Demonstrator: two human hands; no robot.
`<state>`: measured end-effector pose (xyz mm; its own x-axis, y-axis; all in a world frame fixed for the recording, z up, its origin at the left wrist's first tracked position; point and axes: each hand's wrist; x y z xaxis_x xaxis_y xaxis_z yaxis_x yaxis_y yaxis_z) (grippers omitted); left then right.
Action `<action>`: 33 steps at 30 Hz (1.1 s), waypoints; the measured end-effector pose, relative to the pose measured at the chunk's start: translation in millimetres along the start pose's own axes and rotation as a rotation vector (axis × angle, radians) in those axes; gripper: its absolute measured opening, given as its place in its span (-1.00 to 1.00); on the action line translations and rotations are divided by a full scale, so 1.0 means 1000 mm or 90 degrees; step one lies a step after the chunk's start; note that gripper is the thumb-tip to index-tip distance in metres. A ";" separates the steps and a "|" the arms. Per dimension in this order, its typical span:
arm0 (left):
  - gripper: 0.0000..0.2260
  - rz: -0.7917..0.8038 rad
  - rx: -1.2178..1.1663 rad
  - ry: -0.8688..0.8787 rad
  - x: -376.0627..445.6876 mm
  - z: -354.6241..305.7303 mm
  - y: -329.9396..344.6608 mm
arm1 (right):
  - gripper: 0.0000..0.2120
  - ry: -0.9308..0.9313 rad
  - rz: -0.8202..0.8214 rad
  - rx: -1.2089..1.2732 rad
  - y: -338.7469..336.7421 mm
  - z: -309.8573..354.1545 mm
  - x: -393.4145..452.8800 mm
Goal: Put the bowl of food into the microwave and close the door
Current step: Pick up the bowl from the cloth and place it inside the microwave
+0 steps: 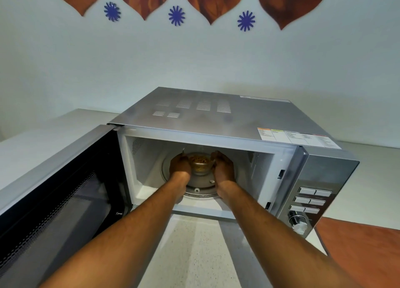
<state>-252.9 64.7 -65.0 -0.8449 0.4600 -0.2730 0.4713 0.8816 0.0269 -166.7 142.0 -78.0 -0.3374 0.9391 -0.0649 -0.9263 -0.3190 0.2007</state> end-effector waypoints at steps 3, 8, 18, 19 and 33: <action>-0.70 -0.005 0.016 -0.013 -0.004 -0.004 0.001 | -0.72 0.011 0.009 -0.005 -0.001 0.001 0.001; -0.71 0.001 0.018 -0.036 -0.016 -0.010 -0.001 | -0.76 0.021 -0.007 -0.030 -0.004 0.004 -0.001; -0.74 -0.025 -0.008 0.012 -0.057 0.006 -0.014 | -0.75 0.046 0.042 0.001 -0.024 0.020 -0.052; -0.75 -0.034 0.002 0.026 -0.064 0.006 -0.016 | -0.73 0.026 0.057 -0.005 -0.029 0.022 -0.058; -0.57 -0.102 0.096 0.155 -0.204 -0.006 -0.038 | -0.57 -0.054 0.254 -0.115 -0.110 0.073 -0.146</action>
<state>-99.5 -62.1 -4.9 -0.9385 0.3444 -0.0244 0.3441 0.9275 -0.1460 -2.9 49.4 -19.7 -0.6662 0.7429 0.0654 -0.7436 -0.6684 0.0186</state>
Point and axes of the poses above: each hand's wrist, its own x-axis towards the middle knuckle, its own y-axis out of the palm, z = x × y, and after that the axes turned 4 degrees about -y, right-handed
